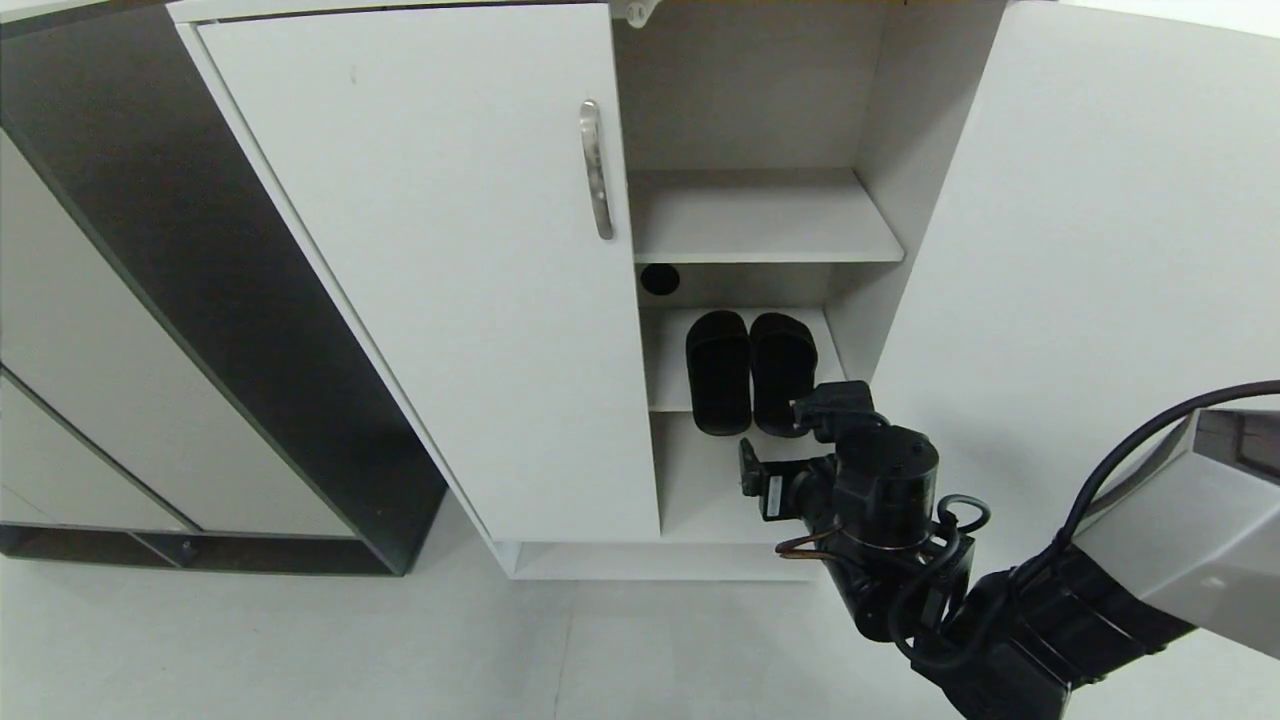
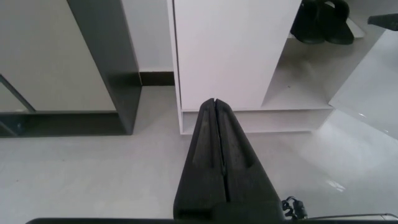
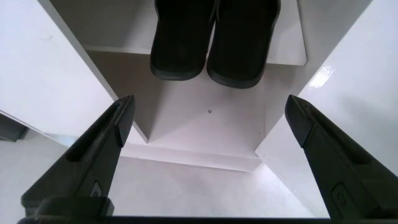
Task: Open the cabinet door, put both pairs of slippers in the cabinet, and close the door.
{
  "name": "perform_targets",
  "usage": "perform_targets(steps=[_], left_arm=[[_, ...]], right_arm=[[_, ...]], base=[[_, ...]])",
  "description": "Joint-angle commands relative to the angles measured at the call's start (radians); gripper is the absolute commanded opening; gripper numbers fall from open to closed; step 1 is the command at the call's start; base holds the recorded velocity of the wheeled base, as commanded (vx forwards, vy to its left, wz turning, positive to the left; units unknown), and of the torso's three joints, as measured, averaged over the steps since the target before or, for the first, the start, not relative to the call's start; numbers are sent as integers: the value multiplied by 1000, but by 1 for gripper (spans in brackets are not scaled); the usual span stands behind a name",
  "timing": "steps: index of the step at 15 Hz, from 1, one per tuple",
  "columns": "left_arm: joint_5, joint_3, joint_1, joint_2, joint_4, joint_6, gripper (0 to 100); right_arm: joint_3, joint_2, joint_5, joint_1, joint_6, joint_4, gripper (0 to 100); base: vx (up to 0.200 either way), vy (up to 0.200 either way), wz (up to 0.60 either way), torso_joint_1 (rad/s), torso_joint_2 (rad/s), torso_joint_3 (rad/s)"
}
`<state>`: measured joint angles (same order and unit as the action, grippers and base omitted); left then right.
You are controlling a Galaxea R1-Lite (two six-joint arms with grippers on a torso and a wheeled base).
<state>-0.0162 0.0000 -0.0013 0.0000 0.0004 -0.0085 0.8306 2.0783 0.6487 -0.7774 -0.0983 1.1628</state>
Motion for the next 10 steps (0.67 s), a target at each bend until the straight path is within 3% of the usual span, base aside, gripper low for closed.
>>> perform_targets(steps=[1, 6, 10], left_arm=[[-1, 0, 0, 2, 0, -1, 0], [-1, 0, 0, 2, 0, -1, 0], [-1, 0, 0, 2, 0, 1, 0]], right_arm=[[-1, -7, 0, 1, 0, -2, 100], [-10, -6, 0, 1, 0, 0, 100], [-7, 14, 0, 1, 0, 17, 100]], base=[[0, 0, 0, 0, 0, 0], [0, 0, 0, 0, 0, 0], [0, 0, 0, 2, 1, 167]])
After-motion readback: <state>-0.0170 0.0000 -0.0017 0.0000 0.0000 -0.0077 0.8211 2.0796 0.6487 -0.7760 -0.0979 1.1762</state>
